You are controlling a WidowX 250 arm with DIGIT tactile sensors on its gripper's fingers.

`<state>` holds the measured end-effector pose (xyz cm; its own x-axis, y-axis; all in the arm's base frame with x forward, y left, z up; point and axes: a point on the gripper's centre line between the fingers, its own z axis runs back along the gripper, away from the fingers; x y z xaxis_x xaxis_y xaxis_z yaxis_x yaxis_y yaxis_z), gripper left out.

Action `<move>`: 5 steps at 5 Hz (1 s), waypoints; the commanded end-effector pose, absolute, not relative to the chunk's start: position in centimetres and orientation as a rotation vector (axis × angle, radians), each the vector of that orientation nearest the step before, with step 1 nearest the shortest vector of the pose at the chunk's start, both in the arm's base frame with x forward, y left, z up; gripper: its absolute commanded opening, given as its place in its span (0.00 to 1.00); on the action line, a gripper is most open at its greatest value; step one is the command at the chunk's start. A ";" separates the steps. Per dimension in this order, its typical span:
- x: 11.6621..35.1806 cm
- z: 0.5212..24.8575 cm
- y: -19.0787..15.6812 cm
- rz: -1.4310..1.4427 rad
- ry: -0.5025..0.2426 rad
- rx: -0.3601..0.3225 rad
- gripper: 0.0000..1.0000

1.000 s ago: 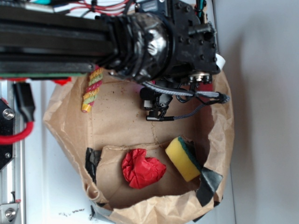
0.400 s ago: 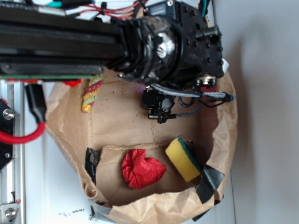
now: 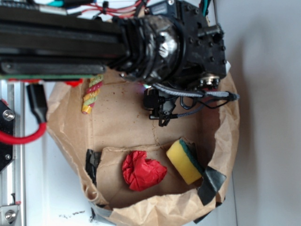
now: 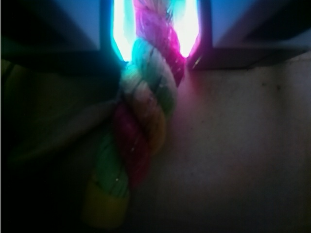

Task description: Grab the multicolored rope.

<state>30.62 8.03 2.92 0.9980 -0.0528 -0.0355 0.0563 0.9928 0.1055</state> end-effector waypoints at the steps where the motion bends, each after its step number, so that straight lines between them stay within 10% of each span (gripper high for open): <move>1: 30.0 10.0 6.5 -0.043 -0.068 0.115 0.00; 5: 27.5 17.9 3.8 0.035 -0.189 0.025 0.00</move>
<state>26.96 4.29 15.15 0.9939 0.0441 0.1011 -0.0449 0.9990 0.0060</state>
